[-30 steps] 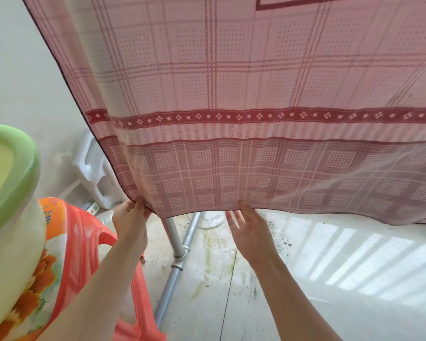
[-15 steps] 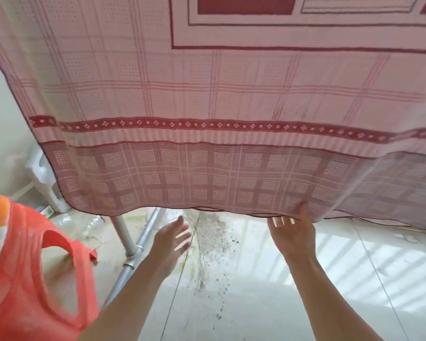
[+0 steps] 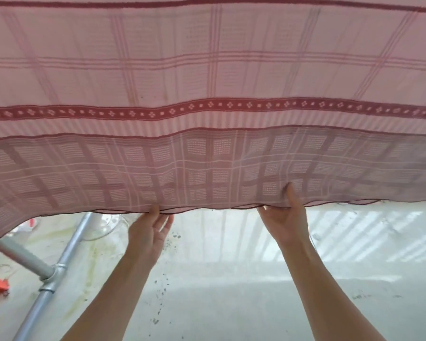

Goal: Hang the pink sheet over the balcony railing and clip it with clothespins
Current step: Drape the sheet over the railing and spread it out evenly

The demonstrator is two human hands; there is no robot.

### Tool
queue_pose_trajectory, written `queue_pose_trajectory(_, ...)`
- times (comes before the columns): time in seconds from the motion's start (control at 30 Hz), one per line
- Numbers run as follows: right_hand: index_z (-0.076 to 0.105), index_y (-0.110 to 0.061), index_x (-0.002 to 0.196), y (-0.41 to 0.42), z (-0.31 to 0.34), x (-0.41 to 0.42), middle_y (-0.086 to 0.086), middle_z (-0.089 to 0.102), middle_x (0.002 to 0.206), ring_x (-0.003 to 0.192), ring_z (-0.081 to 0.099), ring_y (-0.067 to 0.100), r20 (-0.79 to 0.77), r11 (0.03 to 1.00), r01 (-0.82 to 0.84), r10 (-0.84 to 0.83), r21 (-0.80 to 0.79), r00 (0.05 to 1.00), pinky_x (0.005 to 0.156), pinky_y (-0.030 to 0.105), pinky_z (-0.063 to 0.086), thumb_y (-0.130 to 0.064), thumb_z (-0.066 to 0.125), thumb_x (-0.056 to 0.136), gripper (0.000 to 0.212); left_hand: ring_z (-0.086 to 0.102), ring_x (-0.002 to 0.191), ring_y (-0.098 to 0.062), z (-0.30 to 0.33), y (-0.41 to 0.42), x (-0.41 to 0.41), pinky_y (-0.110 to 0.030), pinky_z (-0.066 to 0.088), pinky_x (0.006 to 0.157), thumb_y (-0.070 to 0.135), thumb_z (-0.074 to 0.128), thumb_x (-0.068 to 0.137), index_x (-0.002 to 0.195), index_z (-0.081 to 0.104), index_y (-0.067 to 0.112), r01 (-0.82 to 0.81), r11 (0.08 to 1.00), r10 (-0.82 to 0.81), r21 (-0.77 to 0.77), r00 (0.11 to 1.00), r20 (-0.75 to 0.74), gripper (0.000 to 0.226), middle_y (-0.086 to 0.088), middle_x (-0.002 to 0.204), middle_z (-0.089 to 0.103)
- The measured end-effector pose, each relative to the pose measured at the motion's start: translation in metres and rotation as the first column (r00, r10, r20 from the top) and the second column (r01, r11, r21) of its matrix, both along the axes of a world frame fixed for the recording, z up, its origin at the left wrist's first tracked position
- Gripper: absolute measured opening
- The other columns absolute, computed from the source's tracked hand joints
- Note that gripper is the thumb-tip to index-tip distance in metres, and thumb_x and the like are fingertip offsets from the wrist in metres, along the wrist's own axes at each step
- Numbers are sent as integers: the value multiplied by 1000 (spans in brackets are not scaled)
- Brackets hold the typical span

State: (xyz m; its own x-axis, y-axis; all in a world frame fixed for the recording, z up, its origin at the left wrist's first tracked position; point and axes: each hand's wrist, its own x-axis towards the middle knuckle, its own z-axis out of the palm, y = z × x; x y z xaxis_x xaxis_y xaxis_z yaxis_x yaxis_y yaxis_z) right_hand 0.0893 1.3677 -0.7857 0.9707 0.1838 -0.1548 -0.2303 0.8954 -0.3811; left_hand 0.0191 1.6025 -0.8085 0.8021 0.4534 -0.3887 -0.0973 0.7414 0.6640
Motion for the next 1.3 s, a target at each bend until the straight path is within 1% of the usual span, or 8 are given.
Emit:
queue_pose_trajectory(0.13,68,-14,89,-27,-15,9,-2,69,92,97,65,14,-136,985,106,-124,-134,983,79,34,52,-13,60,86,8,63,87,-14,-3,10,1,-36,47,82,5,48,92,91,59,14,-19,993,20,118,1000,-6,14,5,78,73)
queue_pose_trajectory(0.3,64,-8,99,-35,-33,8,1,73,92,93,67,14,-180,970,165,-197,-176,964,77,33,54,-5,58,87,14,63,85,-12,-9,6,7,-37,48,81,5,45,93,91,59,15,-22,986,24,164,1000,-10,17,1,94,65)
queue_pose_trajectory(0.67,61,0,87,-34,-5,-15,10,68,88,83,66,19,-278,923,190,-289,-334,916,85,33,51,5,59,84,6,59,90,-13,9,-3,1,-38,44,96,8,46,94,86,55,18,-22,1000,22,0,993,-118,16,3,92,60)
queue_pose_trajectory(0.8,61,0,92,-44,-2,-38,8,67,90,85,64,18,-289,937,174,-264,-304,920,83,31,50,5,57,86,10,54,109,-20,13,-43,-8,-40,38,101,17,46,95,92,57,19,176,977,-181,-121,983,-31,11,1,101,60)
queue_pose_trajectory(0.93,62,0,93,-47,-6,-64,10,66,92,87,64,19,-288,954,169,-239,-248,927,72,29,50,4,57,86,10,50,113,-19,21,-115,-15,-41,39,95,10,48,92,92,57,20,455,884,-454,-103,890,39,14,3,101,60)
queue_pose_trajectory(1.07,64,-1,94,-62,-3,-68,9,68,87,87,65,20,-250,957,52,-127,-285,960,78,31,53,-4,61,85,10,56,111,-14,21,-176,-19,-36,45,89,14,57,87,115,58,18,579,815,-578,1,814,63,28,5,116,64)
queue_pose_trajectory(1.17,71,-10,95,-95,8,-56,4,73,91,97,67,21,-159,973,-22,-16,-231,987,81,36,54,-17,67,78,19,58,108,-14,12,-210,-20,-34,45,84,18,56,87,109,62,19,540,841,-540,1,840,46,23,5,112,66)
queue_pose_trajectory(1.3,70,-14,91,-170,15,-29,4,68,91,89,65,22,-206,986,102,-128,-132,970,76,40,55,-19,67,78,14,58,101,-14,3,-238,-7,-34,44,84,22,50,91,90,62,26,355,932,-355,-74,935,16,13,12,86,69)
